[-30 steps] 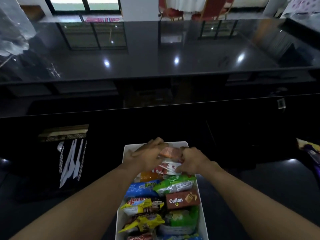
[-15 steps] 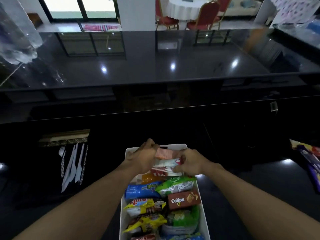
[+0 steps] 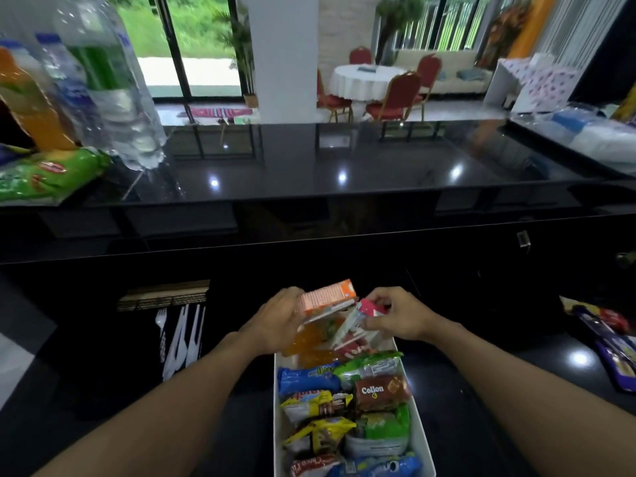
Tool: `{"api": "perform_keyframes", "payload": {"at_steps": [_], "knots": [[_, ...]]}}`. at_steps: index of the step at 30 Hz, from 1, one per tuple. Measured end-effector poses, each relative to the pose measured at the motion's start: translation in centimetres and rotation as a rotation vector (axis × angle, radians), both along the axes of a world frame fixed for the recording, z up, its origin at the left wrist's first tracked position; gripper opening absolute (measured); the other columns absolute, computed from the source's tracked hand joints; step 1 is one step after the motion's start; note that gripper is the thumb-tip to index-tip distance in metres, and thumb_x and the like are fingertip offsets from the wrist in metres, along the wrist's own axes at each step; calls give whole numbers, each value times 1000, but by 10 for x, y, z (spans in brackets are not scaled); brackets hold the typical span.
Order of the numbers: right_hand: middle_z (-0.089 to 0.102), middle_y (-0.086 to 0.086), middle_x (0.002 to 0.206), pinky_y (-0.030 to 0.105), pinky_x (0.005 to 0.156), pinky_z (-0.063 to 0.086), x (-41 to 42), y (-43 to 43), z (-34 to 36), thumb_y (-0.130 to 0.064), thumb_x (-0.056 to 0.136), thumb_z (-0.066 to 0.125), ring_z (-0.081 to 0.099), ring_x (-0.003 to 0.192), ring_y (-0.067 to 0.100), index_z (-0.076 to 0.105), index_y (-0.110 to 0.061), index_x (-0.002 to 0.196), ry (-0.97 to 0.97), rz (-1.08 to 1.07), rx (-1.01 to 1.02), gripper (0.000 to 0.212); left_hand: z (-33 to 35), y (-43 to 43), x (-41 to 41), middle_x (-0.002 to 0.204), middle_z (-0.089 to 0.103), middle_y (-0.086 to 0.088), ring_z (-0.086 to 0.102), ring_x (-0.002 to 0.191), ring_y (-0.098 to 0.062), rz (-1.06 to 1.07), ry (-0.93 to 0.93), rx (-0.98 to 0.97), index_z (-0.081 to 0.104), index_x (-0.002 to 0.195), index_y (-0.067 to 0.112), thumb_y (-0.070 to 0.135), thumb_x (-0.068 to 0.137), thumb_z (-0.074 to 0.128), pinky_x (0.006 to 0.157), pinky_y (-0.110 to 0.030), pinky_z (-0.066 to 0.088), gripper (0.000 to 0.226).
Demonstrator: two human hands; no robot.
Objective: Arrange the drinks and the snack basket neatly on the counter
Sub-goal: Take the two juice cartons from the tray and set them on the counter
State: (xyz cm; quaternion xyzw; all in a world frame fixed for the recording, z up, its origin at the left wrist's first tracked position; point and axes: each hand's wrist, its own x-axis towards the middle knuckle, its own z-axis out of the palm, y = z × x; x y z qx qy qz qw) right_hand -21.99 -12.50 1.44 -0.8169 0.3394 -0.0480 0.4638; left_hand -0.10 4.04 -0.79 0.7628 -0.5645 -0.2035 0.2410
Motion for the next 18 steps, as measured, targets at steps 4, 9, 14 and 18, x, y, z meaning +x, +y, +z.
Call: {"api": "perform_keyframes", "payload": {"at_steps": [4,9,14,18], "knots": [[74,11,99,42,70,60,3,6,30,-14,79,85,75,87,28,68,-9,101,-91,-42,46,28,28,10,2,119,54,6,55,107,-7,23,82,-114,47,124,31,30,97,56,92,-33,52,28],[76,10,91,37,72,60,15,14,76,-6,80,82,74,81,20,69,-5,98,-283,-92,34,23,70,18,7,109,59,14,58,97,4,66,115,-295,51,117,34,31,94,60,75,-12,48,25],[77,11,85,35,63,62,37,21,126,-3,83,79,75,76,23,69,-4,97,-487,-91,40,17,115,25,16,102,65,13,63,88,2,99,106,-504,58,115,25,24,94,63,73,-11,47,22],[77,9,84,36,59,62,61,20,163,-9,85,79,74,73,22,71,-7,100,-608,-95,22,17,146,23,27,102,68,7,65,88,-6,177,50,-644,60,117,17,22,94,64,75,-18,51,24]]}}
